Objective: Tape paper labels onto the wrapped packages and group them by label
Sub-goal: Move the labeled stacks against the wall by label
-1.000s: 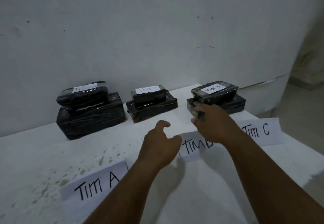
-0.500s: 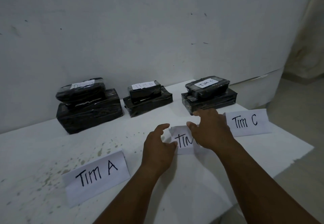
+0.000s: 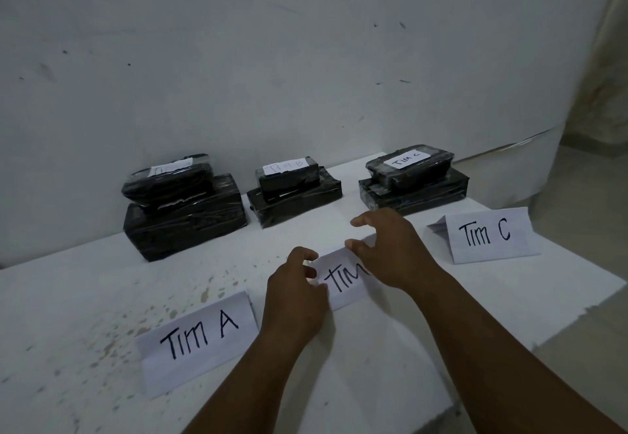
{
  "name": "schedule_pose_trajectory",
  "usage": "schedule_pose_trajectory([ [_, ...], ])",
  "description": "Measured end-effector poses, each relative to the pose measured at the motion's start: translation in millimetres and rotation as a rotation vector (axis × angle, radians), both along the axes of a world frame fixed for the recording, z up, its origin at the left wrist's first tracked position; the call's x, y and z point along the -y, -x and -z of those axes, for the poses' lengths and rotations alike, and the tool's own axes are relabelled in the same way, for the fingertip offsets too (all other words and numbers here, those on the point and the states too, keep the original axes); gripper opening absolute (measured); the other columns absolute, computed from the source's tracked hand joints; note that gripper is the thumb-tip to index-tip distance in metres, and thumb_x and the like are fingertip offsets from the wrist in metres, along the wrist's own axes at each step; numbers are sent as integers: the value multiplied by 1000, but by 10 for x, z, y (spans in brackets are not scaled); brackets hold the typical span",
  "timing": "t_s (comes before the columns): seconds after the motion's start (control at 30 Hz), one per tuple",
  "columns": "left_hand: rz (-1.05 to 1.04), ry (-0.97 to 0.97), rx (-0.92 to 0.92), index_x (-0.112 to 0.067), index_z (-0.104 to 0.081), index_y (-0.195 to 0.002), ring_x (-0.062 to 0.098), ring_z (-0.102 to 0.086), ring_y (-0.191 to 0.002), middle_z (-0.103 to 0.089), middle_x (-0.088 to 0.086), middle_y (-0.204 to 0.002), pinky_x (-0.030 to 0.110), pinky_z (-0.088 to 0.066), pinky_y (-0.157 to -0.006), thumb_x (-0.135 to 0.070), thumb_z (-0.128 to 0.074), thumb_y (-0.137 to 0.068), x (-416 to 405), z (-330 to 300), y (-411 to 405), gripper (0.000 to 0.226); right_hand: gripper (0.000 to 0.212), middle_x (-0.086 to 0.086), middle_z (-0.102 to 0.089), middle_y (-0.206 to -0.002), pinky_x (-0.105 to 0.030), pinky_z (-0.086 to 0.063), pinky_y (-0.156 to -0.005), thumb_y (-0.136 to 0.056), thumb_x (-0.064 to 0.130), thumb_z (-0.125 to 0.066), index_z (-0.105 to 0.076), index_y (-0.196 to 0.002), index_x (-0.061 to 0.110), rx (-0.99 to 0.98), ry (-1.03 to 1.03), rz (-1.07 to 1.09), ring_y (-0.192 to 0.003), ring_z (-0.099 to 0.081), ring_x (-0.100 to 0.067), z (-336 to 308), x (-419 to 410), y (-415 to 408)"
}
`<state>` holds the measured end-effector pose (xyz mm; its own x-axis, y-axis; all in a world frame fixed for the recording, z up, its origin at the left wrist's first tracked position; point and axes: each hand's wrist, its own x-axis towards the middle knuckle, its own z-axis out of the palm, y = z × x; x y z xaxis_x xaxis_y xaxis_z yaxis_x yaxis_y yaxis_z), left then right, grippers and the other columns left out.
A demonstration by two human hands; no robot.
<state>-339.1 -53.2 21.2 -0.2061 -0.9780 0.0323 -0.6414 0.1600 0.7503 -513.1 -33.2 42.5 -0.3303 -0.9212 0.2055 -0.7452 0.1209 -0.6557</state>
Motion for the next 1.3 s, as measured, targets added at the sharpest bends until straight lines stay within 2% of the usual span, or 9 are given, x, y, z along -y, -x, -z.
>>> schedule_pose_trajectory([
  [0.3,-5,1,61,-34,-45,-112,12,-61,-87,-68,2,-125,11,-50,-54,-24,-70,-95,4,-28,-56,33,42,2,-51,-146,-19,-29,-97,-94,37,-72,-61,-133,26,-3,8,-31,-131,-49,-15,-7,17,-16],
  [0.47,-3,26,138,-31,-47,-125,16,-65,-97,-67,-1,-128,17,-57,-66,-36,-72,-92,-30,-86,-34,42,42,3,-50,-148,-19,-29,-96,-94,37,-71,-60,-134,26,-2,21,-28,-127,-51,-14,-15,-2,34],
  [0.53,-19,73,177,-32,-45,-131,14,-61,-101,-63,-2,-130,16,-49,-66,-42,-74,-88,-47,-117,-30,52,42,3,-50,-147,-21,-30,-99,-95,38,-70,-60,-134,27,-9,39,-26,-133,-47,-15,-17,2,69],
  [0.67,-52,229,183,-34,-44,-135,15,-57,-114,-55,-3,-133,26,-51,-84,-49,-73,-83,-23,-244,57,61,40,2,-55,-136,-31,-41,-105,-93,37,-71,-61,-130,26,-31,131,-16,-129,-50,-18,-85,54,201],
  [0.77,4,319,130,-34,-46,-134,15,-55,-118,-54,-4,-132,31,-52,-94,-48,-73,-83,90,-400,233,60,41,-3,-58,-132,-31,-42,-102,-92,34,-73,-63,-130,21,-64,184,63,-124,-52,-21,-227,135,409],
  [0.87,106,389,132,-33,-46,-137,14,-53,-120,-53,-6,-131,28,-47,-93,-46,-73,-83,249,-572,482,62,44,-10,-58,-133,-35,-43,-101,-92,33,-71,-62,-132,20,-93,189,191,-124,-52,-28,-374,231,677],
  [1.07,319,511,245,-30,-45,-138,24,-51,-121,-55,1,-131,40,-50,-99,-36,-75,-80,640,-761,1142,65,64,-17,-44,-137,-45,-50,-101,-90,52,-64,-43,-145,28,32,14,432,-123,-51,-39,-566,489,1217],
  [1.2,461,525,425,-33,-32,-152,27,-41,-134,-42,1,-152,42,-44,-105,-35,-77,-80,911,-709,1609,86,79,-19,-47,-138,-40,-52,-96,-85,64,-59,-36,-147,21,136,-178,438,-117,-56,-36,-569,683,1512],
  [1.3,508,506,481,-40,-30,-153,27,-39,-137,-43,0,-148,47,-49,-103,-36,-80,-75,1087,-577,1861,93,74,-15,-51,-145,-37,-46,-99,-95,60,-52,-37,-149,12,50,-239,370,-126,-55,-33,-508,815,1630],
])
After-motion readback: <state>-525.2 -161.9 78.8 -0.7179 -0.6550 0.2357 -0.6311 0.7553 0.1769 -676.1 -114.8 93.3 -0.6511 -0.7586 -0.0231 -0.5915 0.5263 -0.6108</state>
